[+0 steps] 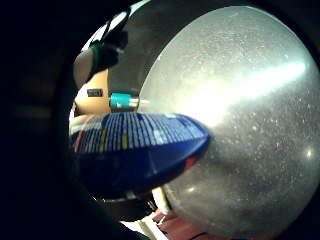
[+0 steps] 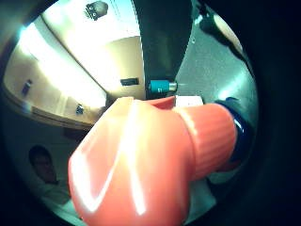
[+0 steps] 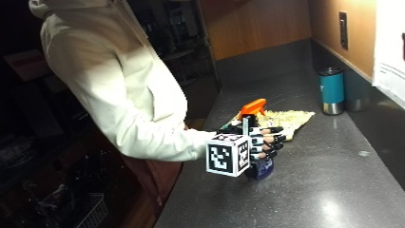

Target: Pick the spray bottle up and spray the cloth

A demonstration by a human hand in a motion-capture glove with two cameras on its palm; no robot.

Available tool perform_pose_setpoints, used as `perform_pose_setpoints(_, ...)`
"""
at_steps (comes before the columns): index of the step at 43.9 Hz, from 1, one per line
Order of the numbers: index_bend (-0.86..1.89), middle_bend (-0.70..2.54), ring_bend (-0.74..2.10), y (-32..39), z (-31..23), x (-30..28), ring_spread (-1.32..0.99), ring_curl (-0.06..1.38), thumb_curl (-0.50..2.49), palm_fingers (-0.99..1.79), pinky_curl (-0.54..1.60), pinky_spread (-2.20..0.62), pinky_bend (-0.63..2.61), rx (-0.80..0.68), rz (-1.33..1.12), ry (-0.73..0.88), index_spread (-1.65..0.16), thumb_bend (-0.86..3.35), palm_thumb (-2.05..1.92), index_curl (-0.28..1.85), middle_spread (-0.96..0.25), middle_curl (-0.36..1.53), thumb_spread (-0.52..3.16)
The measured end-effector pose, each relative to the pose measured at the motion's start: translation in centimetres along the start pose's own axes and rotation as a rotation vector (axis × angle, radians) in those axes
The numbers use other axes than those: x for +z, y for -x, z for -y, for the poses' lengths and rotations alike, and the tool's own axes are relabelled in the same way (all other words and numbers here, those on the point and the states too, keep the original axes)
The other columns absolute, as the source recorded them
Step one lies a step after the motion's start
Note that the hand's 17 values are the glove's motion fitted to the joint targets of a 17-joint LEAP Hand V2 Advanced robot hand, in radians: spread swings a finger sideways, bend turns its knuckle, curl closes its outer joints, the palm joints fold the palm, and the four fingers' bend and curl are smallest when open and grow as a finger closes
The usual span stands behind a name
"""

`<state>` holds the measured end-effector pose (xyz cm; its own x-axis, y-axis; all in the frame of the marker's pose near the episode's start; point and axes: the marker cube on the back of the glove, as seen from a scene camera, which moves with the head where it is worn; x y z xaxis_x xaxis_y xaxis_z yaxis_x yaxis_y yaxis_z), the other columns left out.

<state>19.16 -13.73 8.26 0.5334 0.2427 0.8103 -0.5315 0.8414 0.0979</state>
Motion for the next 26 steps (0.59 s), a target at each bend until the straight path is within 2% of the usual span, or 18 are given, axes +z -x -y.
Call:
perform_pose_setpoints(10, 0.28, 0.34, 0.49, 1.3, 1.4, 1.8, -0.14, 0.3, 0.41, 1.14, 0.28, -0.01, 0.28, -0.006, -0.002, 0.063, -0.31, 0.08, 0.84, 0.33, -0.11, 0.38, 0.84)
perform_pose_setpoints(17, 0.32, 0.44, 0.39, 2.2, 2.1, 3.2, -0.16, 0.32, 0.49, 1.23, 0.31, -0.08, 0.24, 0.002, -0.042, 0.147, -0.22, 0.07, 0.98, 0.4, -0.14, 0.43, 0.63)
perform_pose_setpoints(26, 0.38, 0.51, 0.41, 3.5, 2.0, 5.1, -0.19, 0.35, 0.58, 1.35, 0.32, -0.15, 0.21, -0.026, -0.162, 0.203, -0.16, 0.01, 1.02, 0.46, -0.14, 0.47, 0.34)
